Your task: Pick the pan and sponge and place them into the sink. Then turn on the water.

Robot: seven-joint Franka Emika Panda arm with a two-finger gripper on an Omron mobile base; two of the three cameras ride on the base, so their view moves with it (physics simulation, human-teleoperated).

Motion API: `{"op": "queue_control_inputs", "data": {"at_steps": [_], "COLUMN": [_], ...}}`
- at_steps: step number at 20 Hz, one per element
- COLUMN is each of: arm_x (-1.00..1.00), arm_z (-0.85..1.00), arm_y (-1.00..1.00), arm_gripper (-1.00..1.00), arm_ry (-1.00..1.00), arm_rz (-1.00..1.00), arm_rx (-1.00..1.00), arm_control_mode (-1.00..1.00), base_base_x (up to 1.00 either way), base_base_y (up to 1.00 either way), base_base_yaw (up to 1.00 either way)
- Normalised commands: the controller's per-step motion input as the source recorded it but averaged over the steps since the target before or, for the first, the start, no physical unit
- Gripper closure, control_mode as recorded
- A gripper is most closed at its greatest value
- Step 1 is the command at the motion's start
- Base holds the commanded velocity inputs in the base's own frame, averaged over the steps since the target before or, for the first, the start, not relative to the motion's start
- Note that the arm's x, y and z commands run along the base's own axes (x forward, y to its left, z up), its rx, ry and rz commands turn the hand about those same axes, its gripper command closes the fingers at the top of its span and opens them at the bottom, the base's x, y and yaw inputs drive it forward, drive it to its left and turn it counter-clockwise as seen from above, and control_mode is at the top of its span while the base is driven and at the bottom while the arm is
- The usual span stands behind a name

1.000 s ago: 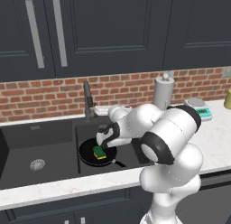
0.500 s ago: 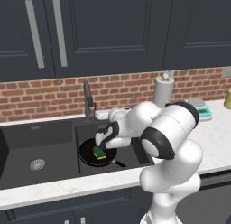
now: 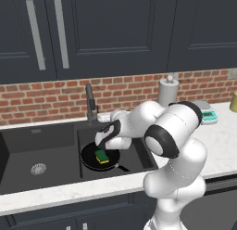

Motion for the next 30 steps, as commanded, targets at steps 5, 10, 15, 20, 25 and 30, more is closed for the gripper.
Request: {"op": "queue_control_inputs", "data": {"at_steps": [5,10,15,20,25,30], "arm_x": [0.18,0.15,0.12,0.14,0.15,0.17], "arm_z": [-0.03,-0.13,-0.21,-0.25,-0.23,-0.22], "arm_y": [0.00,0.00,0.00,0.00,0.00,0.00], "arm_gripper": [-1.00,-1.00,-1.00,-1.00,-1.00,-1.00], "arm_ry": [0.00,0.00,0.00,-0.02,-0.10,-0.12], "arm_rz": [0.00,0.00,0.00,0.00,0.00,0.00], "arm_rx": [0.00,0.00,0.00,0.00,0.00,0.00], "arm_control_mode": [-1.00,-1.00,-1.00,-1.00,-1.00,-1.00], "base_base_x": [0.00,0.00,0.00,0.00,0.00,0.00], "base_base_y": [0.00,0.00,0.00,0.00,0.00,0.00], "base_base_yaw": [0.00,0.00,0.00,0.00,0.00,0.00]}}
